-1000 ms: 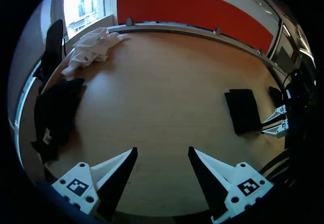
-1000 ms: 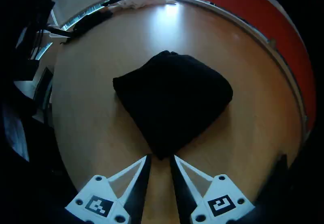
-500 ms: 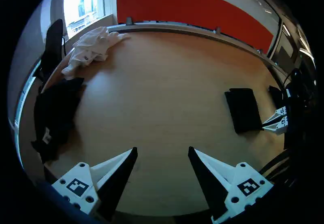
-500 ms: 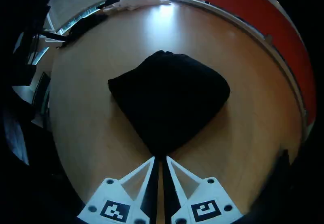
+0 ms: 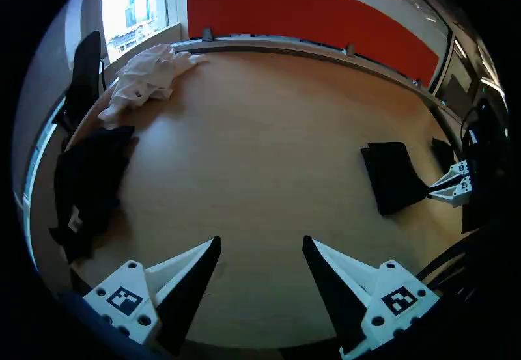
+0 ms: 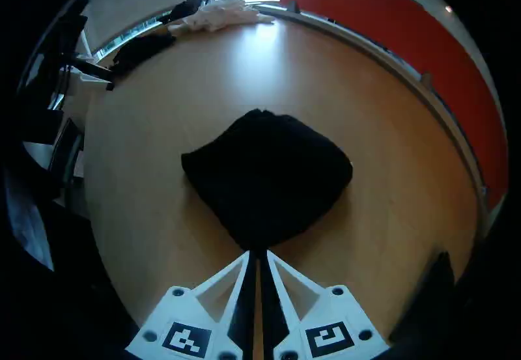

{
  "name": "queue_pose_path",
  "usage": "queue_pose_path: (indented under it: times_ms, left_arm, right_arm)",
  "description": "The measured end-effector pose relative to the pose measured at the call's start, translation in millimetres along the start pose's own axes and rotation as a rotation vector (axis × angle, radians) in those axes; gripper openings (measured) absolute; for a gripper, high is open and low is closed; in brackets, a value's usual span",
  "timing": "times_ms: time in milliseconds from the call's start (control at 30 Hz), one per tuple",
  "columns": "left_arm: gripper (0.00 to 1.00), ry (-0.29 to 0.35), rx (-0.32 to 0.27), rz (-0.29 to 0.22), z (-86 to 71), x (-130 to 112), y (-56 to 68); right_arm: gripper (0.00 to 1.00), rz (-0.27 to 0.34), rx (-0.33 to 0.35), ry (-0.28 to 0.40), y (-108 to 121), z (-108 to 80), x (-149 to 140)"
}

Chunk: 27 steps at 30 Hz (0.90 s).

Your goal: Fold towel

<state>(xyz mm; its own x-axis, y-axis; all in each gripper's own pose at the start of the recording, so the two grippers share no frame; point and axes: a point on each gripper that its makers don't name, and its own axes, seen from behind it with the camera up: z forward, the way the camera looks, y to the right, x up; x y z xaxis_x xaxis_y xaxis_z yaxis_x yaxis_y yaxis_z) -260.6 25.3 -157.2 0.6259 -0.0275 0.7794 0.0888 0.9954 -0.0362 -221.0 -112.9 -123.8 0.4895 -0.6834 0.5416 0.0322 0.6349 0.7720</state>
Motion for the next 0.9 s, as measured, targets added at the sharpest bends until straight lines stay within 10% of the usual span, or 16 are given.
queue_pose_path:
  times_ms: [900]
  left_arm:
    - [0.93, 0.079, -0.047, 0.022, 2.1, 37.9, 17.9]
  right_arm:
    - [0.04, -0.111, -0.165, 0.269, 52.5, -102.9, 158.8]
